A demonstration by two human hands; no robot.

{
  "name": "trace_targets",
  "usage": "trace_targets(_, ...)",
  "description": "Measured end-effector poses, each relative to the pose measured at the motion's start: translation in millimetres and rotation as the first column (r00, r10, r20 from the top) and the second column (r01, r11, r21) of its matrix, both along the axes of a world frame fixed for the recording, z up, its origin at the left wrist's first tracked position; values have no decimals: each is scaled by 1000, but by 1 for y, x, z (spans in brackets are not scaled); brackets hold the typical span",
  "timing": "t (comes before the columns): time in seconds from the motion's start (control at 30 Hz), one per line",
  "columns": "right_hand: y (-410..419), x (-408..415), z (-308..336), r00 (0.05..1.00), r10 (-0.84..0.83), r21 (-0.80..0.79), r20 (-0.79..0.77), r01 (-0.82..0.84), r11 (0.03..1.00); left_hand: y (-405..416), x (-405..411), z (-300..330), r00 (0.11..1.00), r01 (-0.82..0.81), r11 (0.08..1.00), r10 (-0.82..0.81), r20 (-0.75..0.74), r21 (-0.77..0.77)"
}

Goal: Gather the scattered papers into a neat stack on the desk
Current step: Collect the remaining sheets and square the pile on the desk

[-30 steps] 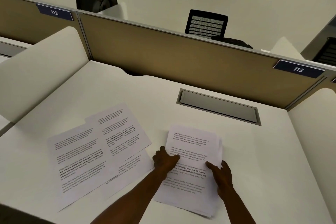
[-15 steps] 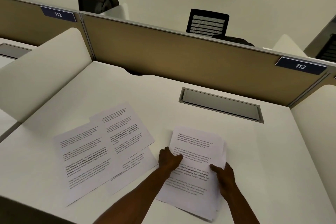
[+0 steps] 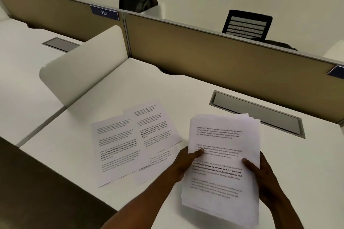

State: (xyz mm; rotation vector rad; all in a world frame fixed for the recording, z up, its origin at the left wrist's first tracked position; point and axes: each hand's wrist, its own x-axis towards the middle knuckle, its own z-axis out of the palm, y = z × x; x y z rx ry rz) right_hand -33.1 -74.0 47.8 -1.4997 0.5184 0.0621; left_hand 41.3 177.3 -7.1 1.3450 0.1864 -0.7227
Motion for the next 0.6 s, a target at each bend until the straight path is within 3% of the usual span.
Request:
trace_targets(0.07,8,1,-9,999,-10,-4,-51,10,1000,6,-4,0,999,-36,999,35,-40,-29)
trace_targets(0.13,16,-1,-21,992,30,-21,-120,-33,999,10,-12,-2,997,-55,997,58,-48,62)
trace_targets(0.33,34,-2,-42,976,90,-41,-196,-100,994,30,-29,-5,997,-2,974,-17,80,229)
trace_targets(0.6,58,6,-33,989,116,-87,-95,-125,988,63,-34,3,985,-75,978,42,170,196)
